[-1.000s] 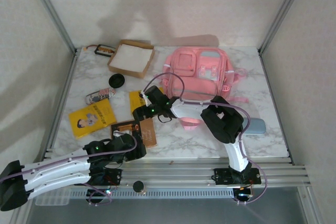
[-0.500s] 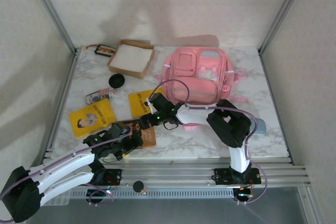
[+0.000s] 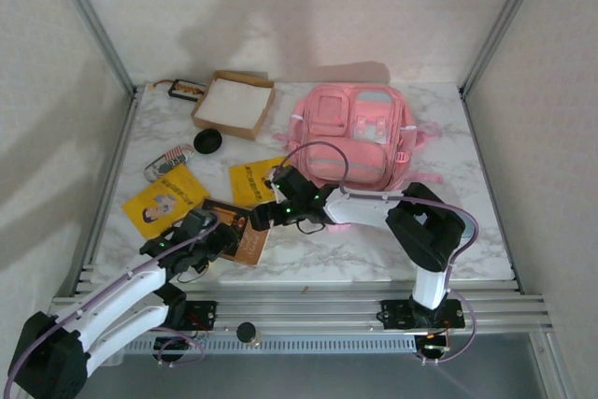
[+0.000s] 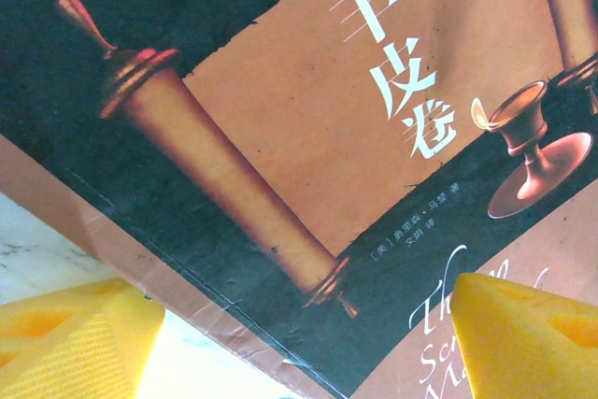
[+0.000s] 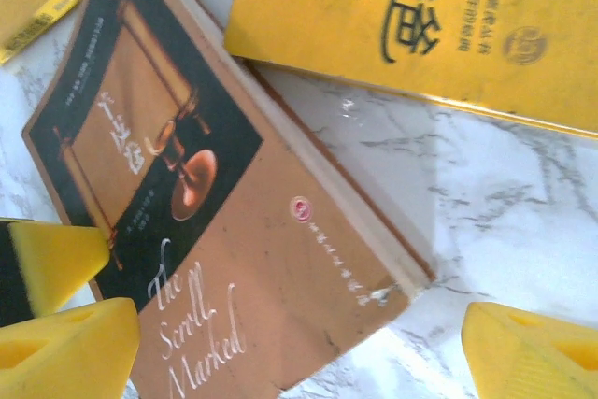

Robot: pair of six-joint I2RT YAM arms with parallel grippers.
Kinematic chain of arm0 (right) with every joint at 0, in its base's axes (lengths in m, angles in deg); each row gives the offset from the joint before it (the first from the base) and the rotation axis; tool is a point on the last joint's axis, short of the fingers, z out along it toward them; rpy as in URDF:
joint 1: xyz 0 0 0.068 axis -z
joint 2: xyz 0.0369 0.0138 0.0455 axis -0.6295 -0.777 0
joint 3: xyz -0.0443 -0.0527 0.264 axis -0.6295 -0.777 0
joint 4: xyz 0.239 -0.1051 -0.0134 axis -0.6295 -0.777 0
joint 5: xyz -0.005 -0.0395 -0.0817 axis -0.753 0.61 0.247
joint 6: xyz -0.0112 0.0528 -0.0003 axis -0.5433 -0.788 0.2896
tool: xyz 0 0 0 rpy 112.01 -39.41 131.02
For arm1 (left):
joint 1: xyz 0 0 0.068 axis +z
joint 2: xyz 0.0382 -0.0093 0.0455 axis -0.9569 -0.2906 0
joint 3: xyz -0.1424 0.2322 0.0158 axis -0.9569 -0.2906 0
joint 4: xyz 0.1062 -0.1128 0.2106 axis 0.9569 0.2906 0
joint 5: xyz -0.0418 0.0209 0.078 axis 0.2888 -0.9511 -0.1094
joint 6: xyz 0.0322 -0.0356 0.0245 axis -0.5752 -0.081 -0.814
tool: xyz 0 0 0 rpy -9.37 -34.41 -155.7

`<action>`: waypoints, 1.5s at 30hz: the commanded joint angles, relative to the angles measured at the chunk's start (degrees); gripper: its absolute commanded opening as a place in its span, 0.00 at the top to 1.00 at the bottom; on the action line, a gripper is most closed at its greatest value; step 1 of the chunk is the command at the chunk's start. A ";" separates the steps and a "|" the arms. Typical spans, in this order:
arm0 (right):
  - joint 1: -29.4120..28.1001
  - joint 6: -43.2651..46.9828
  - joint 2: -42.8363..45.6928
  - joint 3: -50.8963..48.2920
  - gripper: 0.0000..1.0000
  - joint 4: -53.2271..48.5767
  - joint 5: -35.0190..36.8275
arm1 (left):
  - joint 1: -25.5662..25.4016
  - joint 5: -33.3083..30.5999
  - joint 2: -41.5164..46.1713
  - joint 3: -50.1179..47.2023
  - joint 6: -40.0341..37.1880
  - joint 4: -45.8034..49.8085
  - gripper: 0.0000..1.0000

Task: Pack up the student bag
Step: Pick up the book from the bottom-center of the table.

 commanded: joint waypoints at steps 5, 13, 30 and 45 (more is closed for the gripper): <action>0.61 3.68 -7.84 10.30 0.13 -6.78 -2.24 | 1.52 -10.13 2.67 -3.71 4.92 -0.15 0.20; 0.42 7.50 -14.51 16.74 0.14 -10.43 -3.42 | 1.61 -9.21 2.36 -4.56 5.85 -1.05 0.22; -1.45 11.07 -9.67 19.89 0.38 -14.91 -11.49 | 1.53 -8.60 1.92 -6.07 5.84 -3.17 0.25; -0.85 12.63 -7.01 20.37 0.57 -16.50 -12.17 | 1.52 -9.48 1.79 -5.68 4.85 -2.21 0.25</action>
